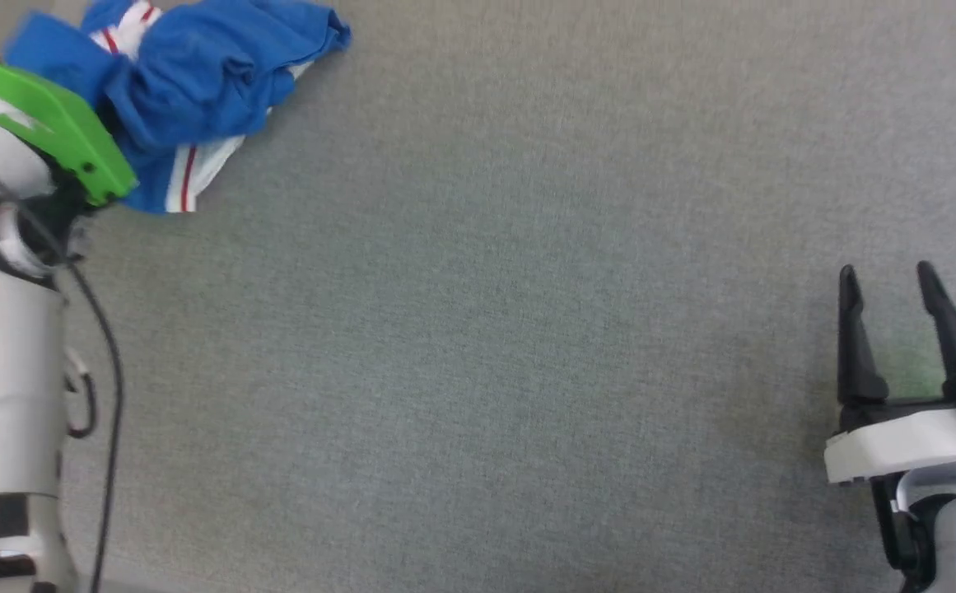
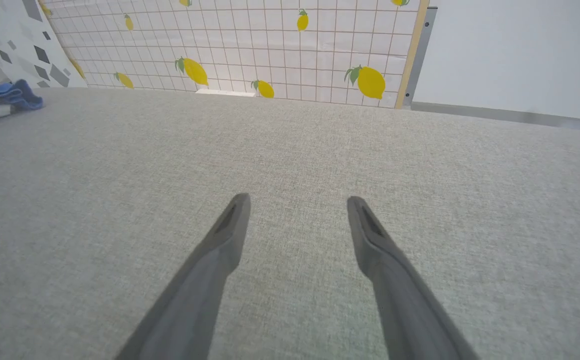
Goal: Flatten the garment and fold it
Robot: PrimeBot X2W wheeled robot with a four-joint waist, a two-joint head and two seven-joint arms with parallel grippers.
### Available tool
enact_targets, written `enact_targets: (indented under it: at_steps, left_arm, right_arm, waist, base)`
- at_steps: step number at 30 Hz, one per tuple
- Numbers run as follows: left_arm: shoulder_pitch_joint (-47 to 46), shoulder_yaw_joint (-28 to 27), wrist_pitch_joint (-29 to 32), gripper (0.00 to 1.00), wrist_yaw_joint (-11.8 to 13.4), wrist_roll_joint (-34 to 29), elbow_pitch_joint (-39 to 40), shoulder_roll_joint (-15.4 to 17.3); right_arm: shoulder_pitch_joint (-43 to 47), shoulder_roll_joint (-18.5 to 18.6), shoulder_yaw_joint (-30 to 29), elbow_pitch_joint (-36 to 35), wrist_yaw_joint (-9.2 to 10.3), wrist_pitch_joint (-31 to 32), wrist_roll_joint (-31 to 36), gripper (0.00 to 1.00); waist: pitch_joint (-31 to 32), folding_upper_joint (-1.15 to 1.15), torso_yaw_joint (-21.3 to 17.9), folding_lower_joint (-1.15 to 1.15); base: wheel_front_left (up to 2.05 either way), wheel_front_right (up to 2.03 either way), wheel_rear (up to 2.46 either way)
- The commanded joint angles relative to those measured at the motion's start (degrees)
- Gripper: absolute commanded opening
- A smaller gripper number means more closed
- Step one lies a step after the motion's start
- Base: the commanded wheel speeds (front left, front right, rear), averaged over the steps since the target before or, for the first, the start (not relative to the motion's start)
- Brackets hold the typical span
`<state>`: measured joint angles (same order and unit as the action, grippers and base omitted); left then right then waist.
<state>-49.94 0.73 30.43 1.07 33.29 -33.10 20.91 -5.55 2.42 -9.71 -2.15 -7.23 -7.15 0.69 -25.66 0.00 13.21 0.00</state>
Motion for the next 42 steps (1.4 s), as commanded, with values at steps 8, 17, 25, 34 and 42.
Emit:
enact_targets:
  at_steps: [8, 17, 25, 34, 42]
  left_arm:
    - [-5.8, 0.9, -6.4, 0.00, -3.0, -2.8, 0.9, 3.6]
    - [-12.5, 4.8, -6.4, 0.00, -5.2, -4.9, 2.6, 4.1]
    - [-14.2, 8.7, -5.7, 0.00, -7.3, -3.5, 2.6, 1.2]
    - [-12.5, 16.4, -4.9, 0.00, -8.5, 0.7, 3.6, -5.6]
    - [-8.4, 24.8, -4.0, 0.00, -8.5, 4.7, 6.1, -9.6]
  right_arm:
    - [1.7, 0.1, 1.1, 5.5, -0.25, -2.8, -3.0, 1.00]
    - [2.6, 0.1, 2.3, 10.9, -0.25, -5.2, -5.9, 1.00]
    - [2.5, 0.1, 2.2, 14.0, -0.25, -6.6, -7.0, 1.00]
    - [3.0, 0.1, 0.0, 15.5, -0.25, -7.2, -6.6, 1.00]
    - [3.1, 0.1, -0.8, 16.0, -0.25, -7.5, -6.8, 1.00]
  waist:
    - [10.5, 0.00, -0.6, 0.00]
    - [17.2, 0.00, -2.9, 0.00]
    - [20.6, 0.00, -6.2, 0.00]
    - [23.0, 0.00, -12.0, 0.00]
    - [22.3, 0.00, -17.4, 0.00]
  base:
    - [0.00, 0.00, 0.00]
    - [0.00, 0.00, 0.00]
    - [0.00, 0.00, 0.00]
    - [0.00, 0.00, 0.00]
    - [0.00, 0.00, 0.00]
